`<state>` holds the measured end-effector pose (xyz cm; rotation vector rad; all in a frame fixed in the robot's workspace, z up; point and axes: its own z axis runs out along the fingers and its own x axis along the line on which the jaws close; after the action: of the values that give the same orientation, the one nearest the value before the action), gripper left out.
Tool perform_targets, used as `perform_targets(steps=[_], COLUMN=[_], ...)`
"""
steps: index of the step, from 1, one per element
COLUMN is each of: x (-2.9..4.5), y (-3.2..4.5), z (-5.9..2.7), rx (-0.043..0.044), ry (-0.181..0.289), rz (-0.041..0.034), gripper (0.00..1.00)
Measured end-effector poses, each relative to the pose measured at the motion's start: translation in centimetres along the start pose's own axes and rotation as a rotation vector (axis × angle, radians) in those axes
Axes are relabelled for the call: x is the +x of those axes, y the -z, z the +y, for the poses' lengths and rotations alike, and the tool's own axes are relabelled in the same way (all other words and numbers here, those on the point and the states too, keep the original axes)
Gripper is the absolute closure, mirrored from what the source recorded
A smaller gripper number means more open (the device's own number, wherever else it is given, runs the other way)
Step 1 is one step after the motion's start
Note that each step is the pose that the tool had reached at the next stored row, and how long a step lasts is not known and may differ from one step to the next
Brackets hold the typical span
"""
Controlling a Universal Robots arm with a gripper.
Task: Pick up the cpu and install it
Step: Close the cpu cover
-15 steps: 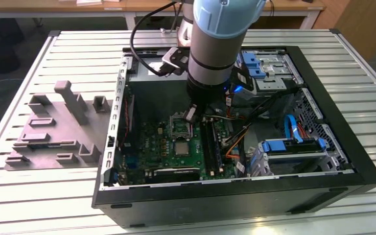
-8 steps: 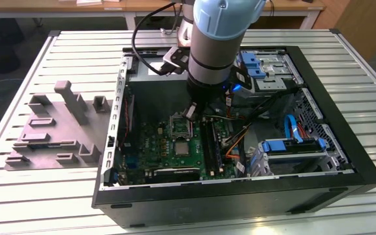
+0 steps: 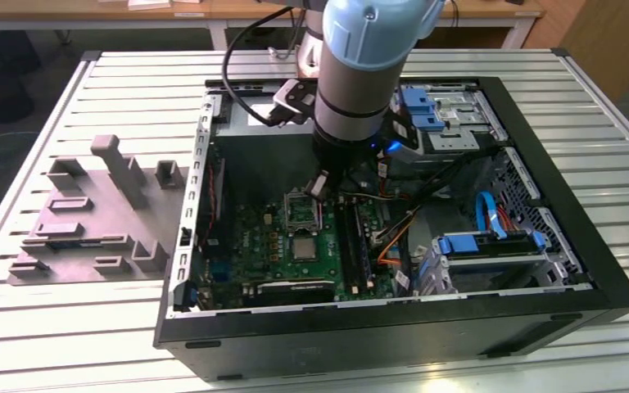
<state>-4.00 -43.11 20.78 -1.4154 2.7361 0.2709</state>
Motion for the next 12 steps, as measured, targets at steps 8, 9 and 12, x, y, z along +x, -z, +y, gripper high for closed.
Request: perform_targets(steps=[8,9,12], x=[-0.25,-0.25,-0.23], y=[-0.46,-0.5,-0.67], z=[0.14,0.14,0.12], rx=[-0.004,-0.004,-0.0039], ry=[0.0,0.0,0.0], rz=[-0.0058,-0.0059,-0.0055], gripper=[0.89,0.89,0.89])
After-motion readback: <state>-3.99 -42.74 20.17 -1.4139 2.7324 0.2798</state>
